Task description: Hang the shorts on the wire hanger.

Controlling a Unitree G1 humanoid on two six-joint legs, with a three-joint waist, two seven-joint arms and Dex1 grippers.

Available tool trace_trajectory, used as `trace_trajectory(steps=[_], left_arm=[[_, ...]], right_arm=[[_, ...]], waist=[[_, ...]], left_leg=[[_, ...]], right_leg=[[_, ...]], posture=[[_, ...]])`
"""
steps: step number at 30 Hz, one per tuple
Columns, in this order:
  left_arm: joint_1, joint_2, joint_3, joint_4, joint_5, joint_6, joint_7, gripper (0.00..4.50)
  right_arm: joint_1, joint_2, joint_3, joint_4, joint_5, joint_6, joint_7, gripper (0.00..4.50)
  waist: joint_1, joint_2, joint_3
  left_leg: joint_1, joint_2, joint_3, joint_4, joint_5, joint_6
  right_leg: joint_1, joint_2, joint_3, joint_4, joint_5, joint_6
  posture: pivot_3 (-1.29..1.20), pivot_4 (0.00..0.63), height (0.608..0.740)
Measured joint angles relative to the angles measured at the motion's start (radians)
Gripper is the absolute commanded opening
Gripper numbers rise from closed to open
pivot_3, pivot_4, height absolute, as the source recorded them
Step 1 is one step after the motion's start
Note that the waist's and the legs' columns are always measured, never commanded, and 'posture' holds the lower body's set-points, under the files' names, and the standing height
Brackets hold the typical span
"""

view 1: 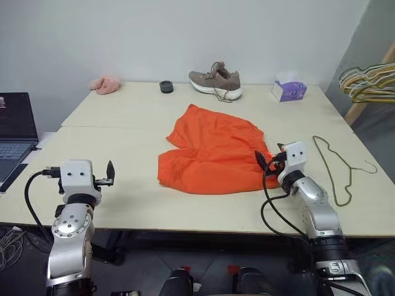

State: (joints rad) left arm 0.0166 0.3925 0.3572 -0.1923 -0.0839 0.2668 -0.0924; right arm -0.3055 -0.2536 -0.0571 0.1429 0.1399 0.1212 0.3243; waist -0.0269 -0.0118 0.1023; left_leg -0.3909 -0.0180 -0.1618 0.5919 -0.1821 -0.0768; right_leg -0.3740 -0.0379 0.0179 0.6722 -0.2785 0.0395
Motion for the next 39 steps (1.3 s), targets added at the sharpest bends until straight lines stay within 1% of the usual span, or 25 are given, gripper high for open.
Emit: trace_trajectory(steps=[15,21,26,28,30,33,35,39], left_arm=[[-0.007,0.003,-0.028,-0.001,0.018,-0.020,-0.032,4.50],[-0.001,-0.008,-0.028,-0.012,-0.050,-0.073,-0.105,4.50],[0.000,-0.001,-0.042,-0.015,-0.060,-0.083,-0.160,4.50],[0.000,0.005,-0.056,-0.015,-0.077,-0.078,-0.195,4.50],[-0.002,0.019,-0.088,-0.012,-0.099,-0.059,-0.252,4.50],[-0.008,0.062,-0.139,0.006,-0.120,-0.022,-0.348,4.50],[-0.034,0.091,-0.171,0.026,-0.140,0.000,-0.409,4.50],[-0.098,0.119,-0.182,0.071,-0.169,0.049,-0.481,4.50]], right_arm=[[0.002,-0.002,-0.002,-0.017,0.009,0.001,0.012,4.48],[0.002,-0.006,-0.002,-0.021,0.010,0.001,0.021,4.48],[0.002,-0.015,-0.002,-0.023,0.019,0.002,0.039,4.48],[0.006,-0.025,-0.001,-0.039,0.041,0.018,0.074,4.48],[0.020,-0.059,0.018,-0.095,0.077,0.047,0.156,4.48],[0.051,-0.127,0.082,-0.214,0.134,0.108,0.300,4.48],[0.072,-0.198,0.125,-0.293,0.175,0.171,0.399,4.48],[0.083,-0.300,0.162,-0.392,0.199,0.229,0.522,4.48]], waist=[[-0.004,0.000,0.000],[-0.005,0.000,0.000],[-0.006,0.000,0.000],[-0.006,0.000,0.000],[-0.006,0.001,0.000],[-0.013,0.001,0.000],[-0.015,0.001,0.001],[-0.026,0.001,0.001]], left_leg=[[0.000,0.000,0.000,0.000,0.000,0.000],[0.000,0.000,0.000,0.000,0.000,0.000],[0.000,0.000,0.000,0.000,0.000,0.000],[0.000,0.000,0.000,0.000,0.000,0.000],[0.000,0.000,0.000,0.000,0.000,0.000],[0.000,0.001,0.000,0.000,0.000,0.000],[-0.001,0.001,0.000,0.000,0.000,0.000],[-0.001,0.001,0.000,0.000,0.000,0.000]], right_leg=[[0.000,0.000,0.000,0.000,0.000,0.000],[0.000,0.000,0.000,0.000,0.000,0.000],[0.000,0.000,0.000,0.000,0.000,0.000],[0.000,0.000,0.000,0.000,0.000,0.000],[0.000,0.000,0.000,-0.001,0.000,0.000],[0.000,0.000,0.000,-0.001,-0.001,-0.001],[-0.001,0.000,-0.001,-0.001,-0.001,-0.001],[0.000,0.000,-0.002,-0.002,-0.001,-0.001]], posture=[[0.00,0.020,0.740],[-0.01,0.021,0.740],[-0.02,0.024,0.740],[-0.04,0.026,0.740],[-0.05,0.027,0.740],[-0.06,0.028,0.740],[-0.07,0.028,0.740],[-0.09,0.031,0.740]])
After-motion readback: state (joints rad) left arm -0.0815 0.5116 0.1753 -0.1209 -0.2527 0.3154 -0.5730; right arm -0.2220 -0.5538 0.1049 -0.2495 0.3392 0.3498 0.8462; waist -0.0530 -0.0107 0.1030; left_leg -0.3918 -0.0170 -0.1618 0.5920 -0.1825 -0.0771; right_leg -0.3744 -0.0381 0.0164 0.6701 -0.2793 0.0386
